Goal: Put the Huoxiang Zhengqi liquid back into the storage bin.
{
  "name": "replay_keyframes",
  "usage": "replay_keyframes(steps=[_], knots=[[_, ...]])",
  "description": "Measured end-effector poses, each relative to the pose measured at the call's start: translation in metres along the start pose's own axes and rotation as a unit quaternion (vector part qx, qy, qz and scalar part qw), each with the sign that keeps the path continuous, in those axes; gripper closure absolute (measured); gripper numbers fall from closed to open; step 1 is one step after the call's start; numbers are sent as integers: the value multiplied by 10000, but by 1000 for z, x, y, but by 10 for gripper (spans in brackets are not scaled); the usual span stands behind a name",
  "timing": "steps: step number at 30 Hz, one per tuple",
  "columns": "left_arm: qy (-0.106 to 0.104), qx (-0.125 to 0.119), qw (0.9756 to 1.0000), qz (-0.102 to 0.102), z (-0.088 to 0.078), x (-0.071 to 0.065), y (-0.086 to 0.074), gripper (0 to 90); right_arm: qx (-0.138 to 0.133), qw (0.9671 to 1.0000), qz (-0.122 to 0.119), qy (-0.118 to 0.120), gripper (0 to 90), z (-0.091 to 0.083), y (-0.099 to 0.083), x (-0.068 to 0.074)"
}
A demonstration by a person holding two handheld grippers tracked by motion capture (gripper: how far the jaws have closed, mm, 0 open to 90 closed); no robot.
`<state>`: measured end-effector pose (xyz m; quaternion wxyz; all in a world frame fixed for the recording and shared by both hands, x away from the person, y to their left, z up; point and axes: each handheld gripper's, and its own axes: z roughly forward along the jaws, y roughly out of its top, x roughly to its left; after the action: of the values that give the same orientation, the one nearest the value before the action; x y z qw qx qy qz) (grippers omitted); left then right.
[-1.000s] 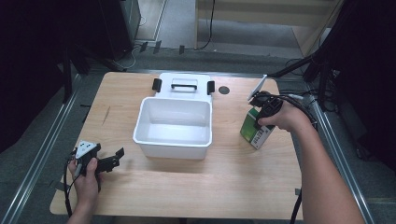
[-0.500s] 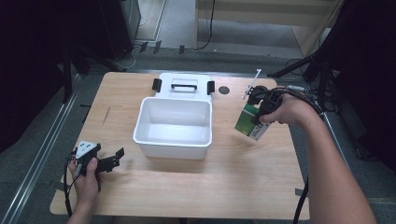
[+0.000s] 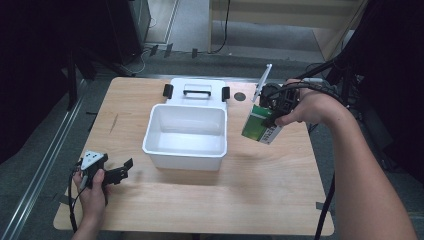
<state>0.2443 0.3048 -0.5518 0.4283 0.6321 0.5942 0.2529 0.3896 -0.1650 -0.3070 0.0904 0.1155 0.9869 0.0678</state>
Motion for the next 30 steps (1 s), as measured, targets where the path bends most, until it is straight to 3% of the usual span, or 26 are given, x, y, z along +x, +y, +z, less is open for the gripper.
replay_keyframes(steps=[7,11,30], knots=[[-6,8,10000,5,0,0,0,21,-47,9981,-610,-1,643,-17,16,6],[-5,4,10000,3,0,0,0,21,-144,9951,-974,-21,643,-25,31,8],[-10,9,10000,-8,-1,1,0,21,-198,9914,-1291,55,642,-52,95,16]])
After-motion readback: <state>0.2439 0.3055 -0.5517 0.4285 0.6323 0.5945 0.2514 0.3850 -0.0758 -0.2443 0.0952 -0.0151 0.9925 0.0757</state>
